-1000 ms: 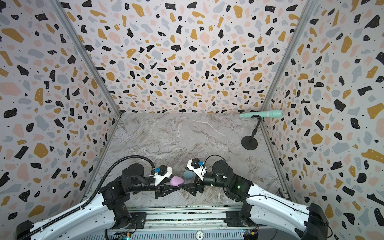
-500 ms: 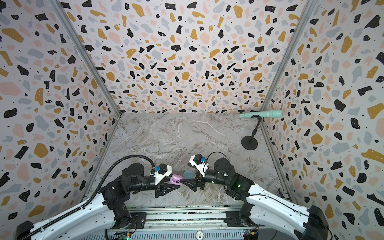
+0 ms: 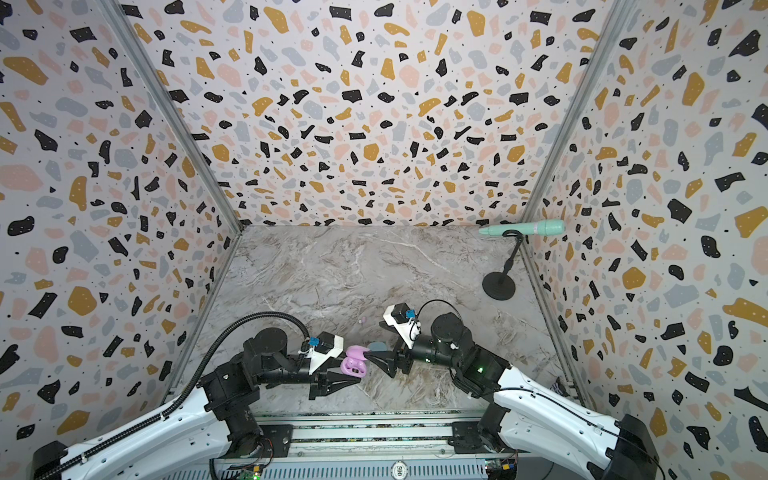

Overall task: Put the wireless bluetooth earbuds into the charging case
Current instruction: 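Pull the lid up with the left gripper while the right gripper holds the base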

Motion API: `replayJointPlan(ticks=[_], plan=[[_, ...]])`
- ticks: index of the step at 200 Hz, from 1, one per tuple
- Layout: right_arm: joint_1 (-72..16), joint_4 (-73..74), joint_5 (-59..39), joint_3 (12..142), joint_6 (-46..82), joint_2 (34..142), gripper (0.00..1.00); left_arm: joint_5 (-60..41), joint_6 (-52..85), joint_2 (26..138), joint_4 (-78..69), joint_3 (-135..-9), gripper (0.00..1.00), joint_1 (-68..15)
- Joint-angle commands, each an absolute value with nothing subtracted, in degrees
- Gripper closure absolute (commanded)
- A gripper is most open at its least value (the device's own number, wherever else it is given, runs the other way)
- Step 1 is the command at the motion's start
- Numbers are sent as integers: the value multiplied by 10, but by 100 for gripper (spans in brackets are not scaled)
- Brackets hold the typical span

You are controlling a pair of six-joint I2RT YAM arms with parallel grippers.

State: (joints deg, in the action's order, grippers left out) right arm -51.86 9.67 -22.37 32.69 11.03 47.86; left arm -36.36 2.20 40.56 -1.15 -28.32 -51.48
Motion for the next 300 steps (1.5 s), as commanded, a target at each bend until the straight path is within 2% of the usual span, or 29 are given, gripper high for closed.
replayJointPlan(ticks=[1, 94, 300], plan=[[-516, 113, -241, 334, 111, 471, 15, -385, 18, 402, -38, -285, 100, -518], [-519, 145, -286, 355, 116, 522, 43, -390, 20, 407, -42, -284, 100, -518], [-543, 188, -295, 345, 113, 524, 77, -379, 27, 413, -47, -281, 100, -518]])
